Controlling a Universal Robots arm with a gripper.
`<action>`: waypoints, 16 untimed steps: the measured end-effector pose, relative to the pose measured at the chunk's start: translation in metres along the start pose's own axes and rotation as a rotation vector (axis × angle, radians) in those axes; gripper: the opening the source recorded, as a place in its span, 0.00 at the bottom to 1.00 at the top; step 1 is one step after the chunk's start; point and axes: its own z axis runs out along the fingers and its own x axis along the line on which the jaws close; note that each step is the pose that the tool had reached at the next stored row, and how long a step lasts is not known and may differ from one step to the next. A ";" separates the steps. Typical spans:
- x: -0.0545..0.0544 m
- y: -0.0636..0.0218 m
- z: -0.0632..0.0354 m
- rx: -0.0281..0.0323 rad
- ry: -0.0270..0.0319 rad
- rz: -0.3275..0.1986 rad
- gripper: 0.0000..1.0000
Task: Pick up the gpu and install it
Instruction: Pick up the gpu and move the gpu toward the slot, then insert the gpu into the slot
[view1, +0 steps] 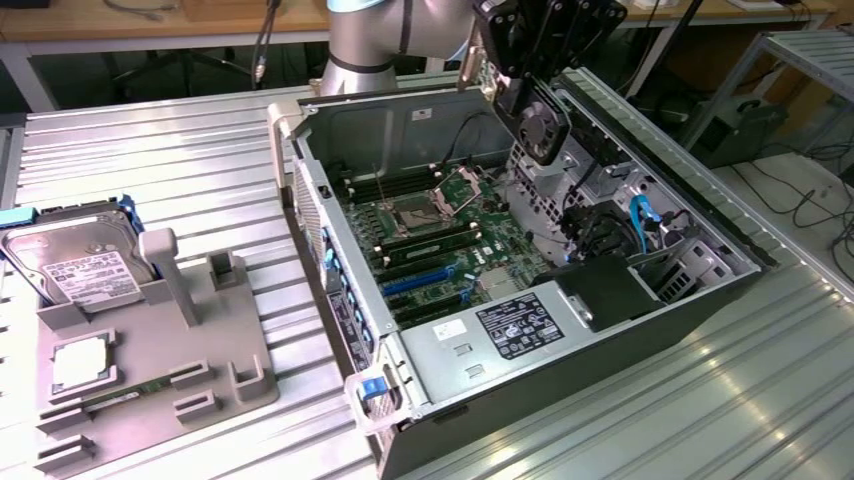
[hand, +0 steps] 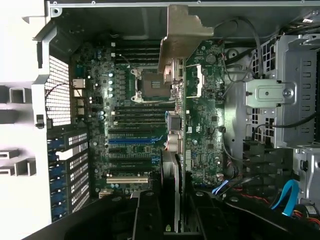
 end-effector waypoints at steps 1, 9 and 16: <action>0.000 0.0000 0.0000 0.0000 0.0000 0.000 0.27; 0.000 0.0000 0.0001 -0.0001 -0.0001 0.000 0.27; 0.000 0.0000 0.0001 -0.0001 -0.0001 0.000 0.27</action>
